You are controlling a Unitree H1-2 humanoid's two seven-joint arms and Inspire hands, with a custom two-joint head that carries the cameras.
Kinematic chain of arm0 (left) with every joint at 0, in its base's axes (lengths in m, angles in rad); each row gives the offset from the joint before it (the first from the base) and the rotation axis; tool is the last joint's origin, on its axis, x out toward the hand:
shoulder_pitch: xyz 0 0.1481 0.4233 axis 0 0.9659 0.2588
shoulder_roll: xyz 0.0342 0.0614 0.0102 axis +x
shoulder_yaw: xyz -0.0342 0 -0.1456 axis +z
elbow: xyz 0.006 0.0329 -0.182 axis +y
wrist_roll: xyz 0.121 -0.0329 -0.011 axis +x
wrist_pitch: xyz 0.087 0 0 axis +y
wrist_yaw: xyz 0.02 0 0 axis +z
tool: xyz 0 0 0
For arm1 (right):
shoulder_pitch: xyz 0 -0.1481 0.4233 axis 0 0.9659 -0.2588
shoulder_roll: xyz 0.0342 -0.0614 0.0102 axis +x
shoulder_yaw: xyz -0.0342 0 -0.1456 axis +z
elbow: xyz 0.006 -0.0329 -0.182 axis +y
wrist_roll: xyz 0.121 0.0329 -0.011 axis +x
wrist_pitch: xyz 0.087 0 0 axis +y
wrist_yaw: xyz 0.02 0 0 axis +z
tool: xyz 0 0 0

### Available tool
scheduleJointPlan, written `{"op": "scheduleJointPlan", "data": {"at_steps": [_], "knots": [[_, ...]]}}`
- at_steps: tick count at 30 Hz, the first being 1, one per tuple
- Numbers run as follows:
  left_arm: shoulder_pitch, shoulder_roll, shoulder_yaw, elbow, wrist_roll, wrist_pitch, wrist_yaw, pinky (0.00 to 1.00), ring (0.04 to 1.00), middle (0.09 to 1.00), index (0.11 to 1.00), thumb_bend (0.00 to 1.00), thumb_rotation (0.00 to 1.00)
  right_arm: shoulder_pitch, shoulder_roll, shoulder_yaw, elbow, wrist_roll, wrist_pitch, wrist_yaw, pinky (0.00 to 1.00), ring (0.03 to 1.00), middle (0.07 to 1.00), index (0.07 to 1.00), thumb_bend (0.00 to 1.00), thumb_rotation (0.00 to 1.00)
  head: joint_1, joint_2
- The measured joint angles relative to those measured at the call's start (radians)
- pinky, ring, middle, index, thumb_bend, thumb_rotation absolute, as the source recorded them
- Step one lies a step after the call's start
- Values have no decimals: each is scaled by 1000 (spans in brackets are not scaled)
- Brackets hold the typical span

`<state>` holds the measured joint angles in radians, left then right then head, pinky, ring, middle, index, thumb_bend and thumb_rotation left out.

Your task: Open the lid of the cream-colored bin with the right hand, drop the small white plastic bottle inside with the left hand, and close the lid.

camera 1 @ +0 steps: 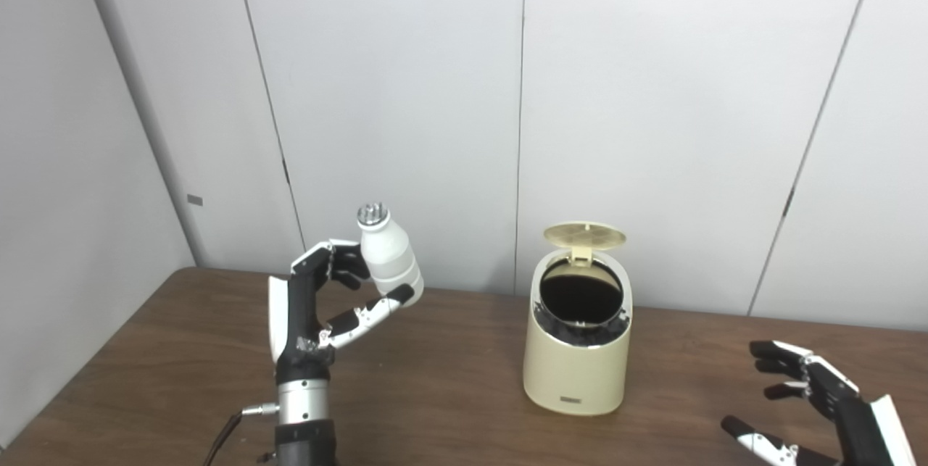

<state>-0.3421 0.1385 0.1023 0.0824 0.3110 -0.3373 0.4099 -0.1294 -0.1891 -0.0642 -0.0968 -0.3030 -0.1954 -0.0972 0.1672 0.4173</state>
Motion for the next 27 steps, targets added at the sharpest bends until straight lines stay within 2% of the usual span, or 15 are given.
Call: {"op": "scheduleJointPlan", "data": {"at_steps": [3, 8, 10, 13, 14, 16, 20, 22, 27], "knots": [[-15, 0, -13, 0, 27, -43, 1, 637, 529, 464, 459, 500, 0, -3, 0, -1, 13, -4, 0, -2, 549, 701, 730, 698, 475, 0, -3, -11], [-51, 0, -44, 18, 112, -95, 18, 722, 536, 461, 456, 500, 0, -6, 6, 0, 30, -3, 0, -3, 554, 707, 735, 706, 484, 0, -17, -17], [-60, -4, -63, 20, 129, -101, 24, 729, 538, 461, 456, 500, 0, -6, 6, 1, 30, -4, 0, -3, 549, 705, 736, 711, 487, 0, -22, -20], [-71, -11, -99, 32, 154, -105, 50, 762, 476, 480, 478, 505, 0, -7, 6, 2, 35, -7, -1, -4, 544, 699, 735, 716, 490, 0, -29, -25], [-75, -12, -114, 36, 161, -105, 60, 799, 509, 471, 469, 502, 0, -7, 6, 3, 39, -9, -2, -5, 519, 679, 733, 715, 492, 0, -32, -25], [-91, -13, -142, 57, 178, -108, 86, 860, 478, 479, 482, 504, 0, -7, 6, 4, 52, -15, -4, -9, 504, 666, 732, 712, 498, 0, -35, -25], [-121, -13, -179, 84, 199, -109, 132, 943, 471, 480, 488, 505, 0, -8, 6, 6, 68, -23, -5, -18, 504, 671, 732, 709, 502, 0, -45, -28], [-129, -13, -191, 95, 199, -109, 141, 982, 471, 475, 499, 505, 0, -8, 6, 6, 68, -27, -6, -23, 537, 697, 738, 708, 504, 0, -54, -28], [-133, -26, -215, 114, 202, -109, 157, 995, 473, 476, 497, 505, 0, -8, 6, 9, 70, -23, -9, -24, 516, 687, 743, 707, 508, 0, -69, -31]]}}
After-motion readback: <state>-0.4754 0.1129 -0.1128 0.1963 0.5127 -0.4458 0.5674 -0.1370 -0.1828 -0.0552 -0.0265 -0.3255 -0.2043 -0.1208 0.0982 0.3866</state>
